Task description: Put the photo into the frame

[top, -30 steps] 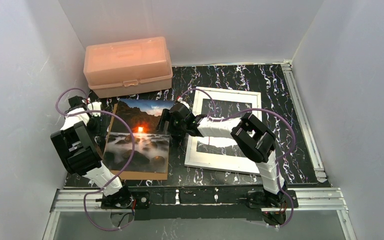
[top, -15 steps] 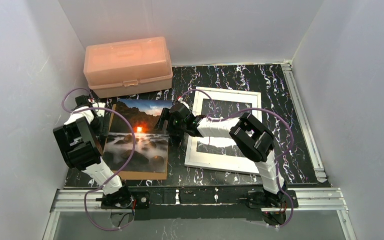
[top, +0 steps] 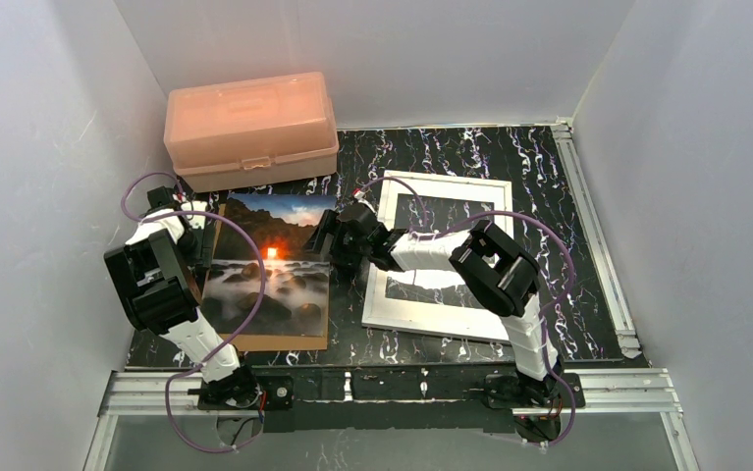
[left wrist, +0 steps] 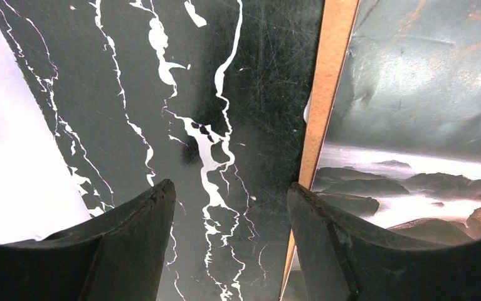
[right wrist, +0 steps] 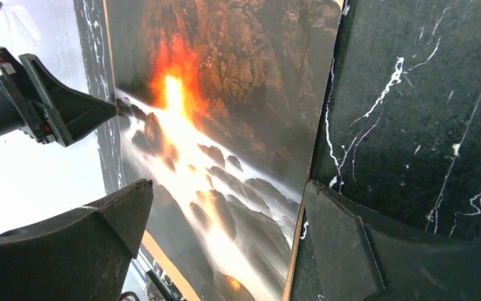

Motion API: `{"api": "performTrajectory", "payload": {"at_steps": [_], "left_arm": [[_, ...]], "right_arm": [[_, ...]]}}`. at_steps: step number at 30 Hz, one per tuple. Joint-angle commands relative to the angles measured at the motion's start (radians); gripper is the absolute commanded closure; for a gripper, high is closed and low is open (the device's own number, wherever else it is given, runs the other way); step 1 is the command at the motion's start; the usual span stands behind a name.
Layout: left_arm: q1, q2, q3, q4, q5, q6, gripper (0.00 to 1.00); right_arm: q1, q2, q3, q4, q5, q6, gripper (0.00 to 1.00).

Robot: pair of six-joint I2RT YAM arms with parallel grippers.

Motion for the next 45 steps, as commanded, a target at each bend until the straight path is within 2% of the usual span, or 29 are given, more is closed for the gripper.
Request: {"api": "performTrajectory", "payload": {"at_steps": [1,9,11,17,21,23,28,36,45], "left_arm": [[-0.023,0.023,-0.023,-0.067,0.123,-0.02,0.35],[-0.047,0.013,-0.029,-0.061,0.12,-0.021,0.35],[-0.048,0.01,-0.024,-0.056,0.104,-0.018,0.35],[-0.042,-0.011,0.022,-0.067,0.072,-0.023,0.35],[-0.037,-0.024,0.078,-0.127,0.1,-0.046,0.34],[-0.037,-0.035,0.093,-0.138,0.095,-0.053,0.33],[-0.037,-0.045,0.129,-0.15,0.085,-0.076,0.31],[-0.045,0.012,0.153,-0.131,0.109,-0.106,0.3],[-0.083,0.108,0.202,-0.116,0.122,-0.144,0.31]], "right_arm": [[0.021,0.008,-0.049,0.088,-0.066,0.057,0.01],[0.034,-0.021,-0.137,0.205,-0.121,0.141,0.01],[0.052,-0.03,-0.141,0.189,-0.137,0.136,0.01],[0.015,-0.116,-0.084,-0.074,-0.041,-0.037,0.01],[-0.022,-0.104,0.072,-0.331,0.069,-0.179,0.01],[-0.029,-0.088,0.111,-0.393,0.119,-0.224,0.01],[-0.055,-0.027,0.175,-0.427,0.175,-0.268,0.01],[-0.098,0.068,0.262,-0.367,0.187,-0.288,0.01],[-0.1,0.122,0.269,-0.324,0.206,-0.248,0.01]]}}
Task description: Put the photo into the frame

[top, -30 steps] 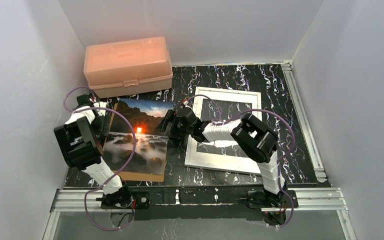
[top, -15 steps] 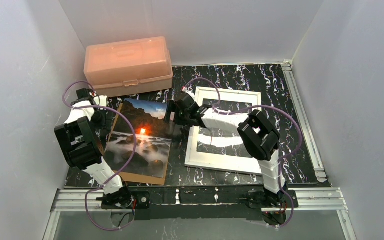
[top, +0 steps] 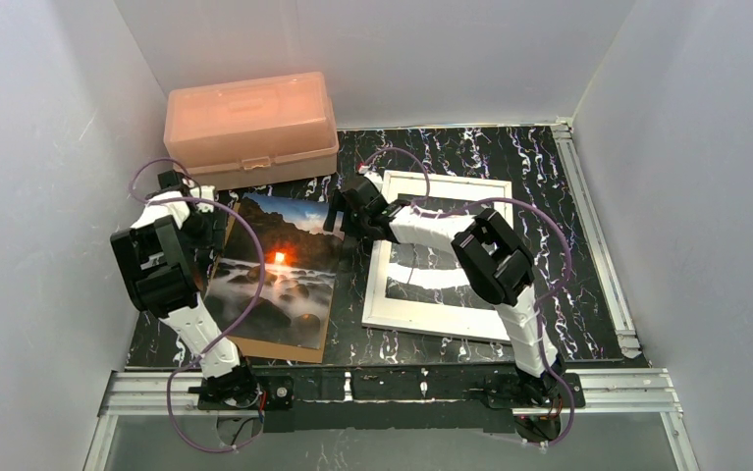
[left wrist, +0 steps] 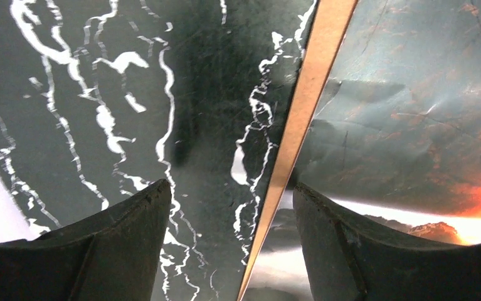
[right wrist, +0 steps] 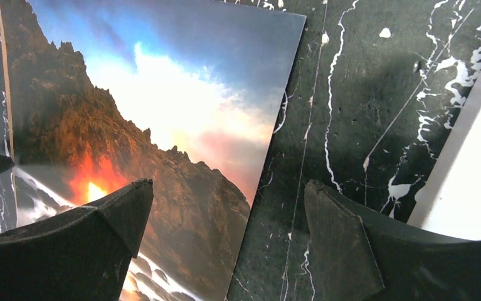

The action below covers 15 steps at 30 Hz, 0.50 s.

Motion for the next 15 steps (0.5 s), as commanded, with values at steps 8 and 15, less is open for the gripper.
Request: {"api": "performTrajectory", "payload": {"at_steps": [8,15], "left_arm": [[-0.048,0.019,0.017,0.005,0.02,-0.029,0.31],[-0.062,0.022,-0.035,0.035,0.022,-0.009,0.31]], "right_arm": [[-0.009,0.078,0.001,0.075,-0.005,0.048,0.01],[-0.011,0.105,-0.037,0.154,-0.076,0.106,0.01]]}}
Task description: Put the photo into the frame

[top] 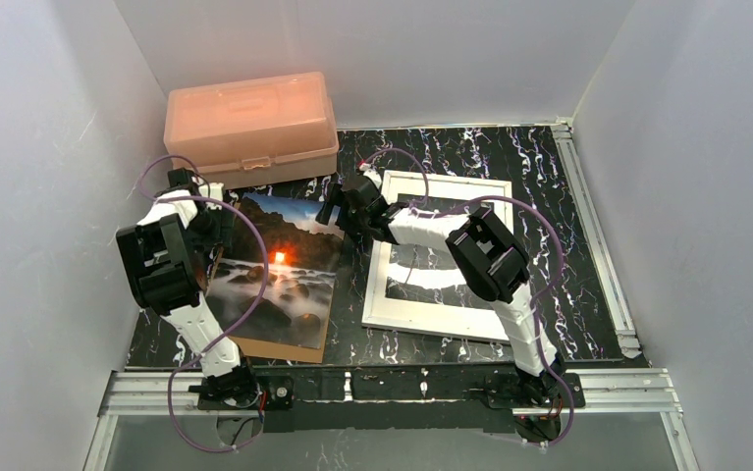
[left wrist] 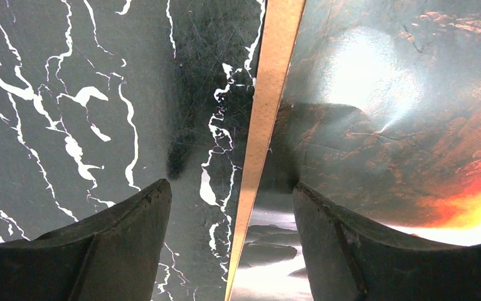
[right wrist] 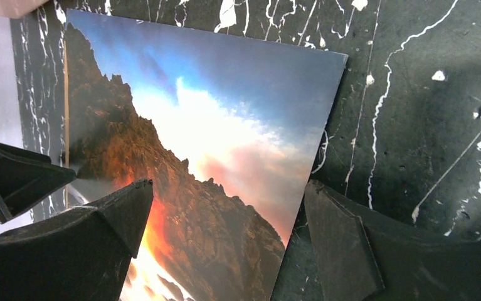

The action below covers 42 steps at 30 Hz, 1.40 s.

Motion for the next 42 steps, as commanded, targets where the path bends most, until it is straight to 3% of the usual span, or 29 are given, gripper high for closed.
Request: {"api": "performTrajectory", "payload": {"at_steps": [1,18,42], "left_arm": [[-0.015,-0.003,-0.038,0.008,0.01,0.014,0.31],[-0.039,0.03,-0.041,0.01,-0.043,0.069,0.38],[-0.043,0.052,-0.071,-0.001,-0.043,0.121,0.41]], "right_arm": [[-0.005,0.059,-0.052,0.017,-0.056,0.057,0.01],[-0.017,-0.057,-0.21,0.26,-0.128,0.177,0.01],[-0.007,-0.16,-0.322,0.455,-0.211,0.177,0.01]]}}
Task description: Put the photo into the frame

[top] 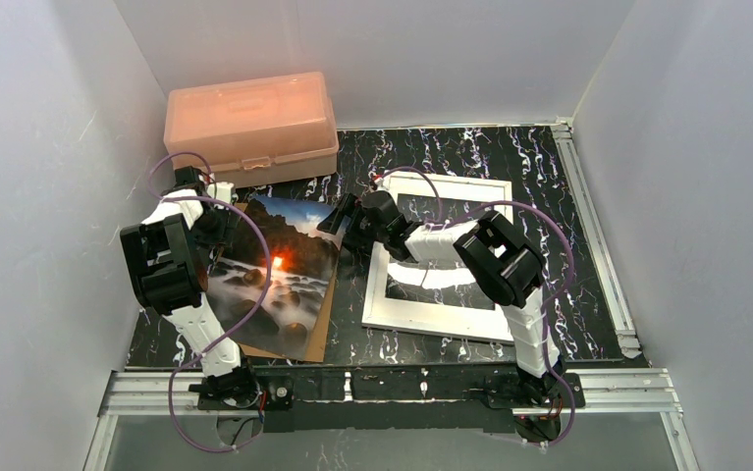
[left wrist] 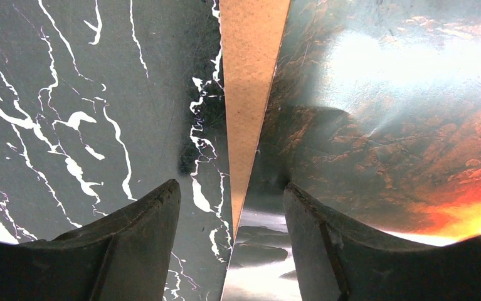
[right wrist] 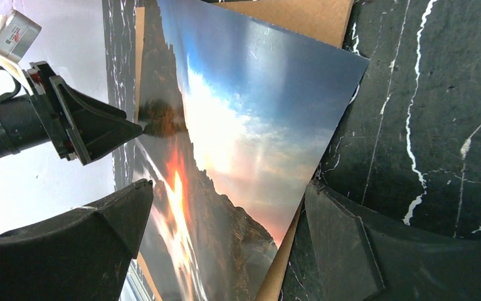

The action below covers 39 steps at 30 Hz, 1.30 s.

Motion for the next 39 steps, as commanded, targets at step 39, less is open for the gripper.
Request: {"api": "performTrajectory", "payload": {"at_steps": [39], "left_arm": [[-0.012,0.025,-0.041,-0.068,-0.014,0.025,0.44]], "right_arm": [[0.099,-0.121,-0.138,0.288,-0.085,0.05,0.23]]}}
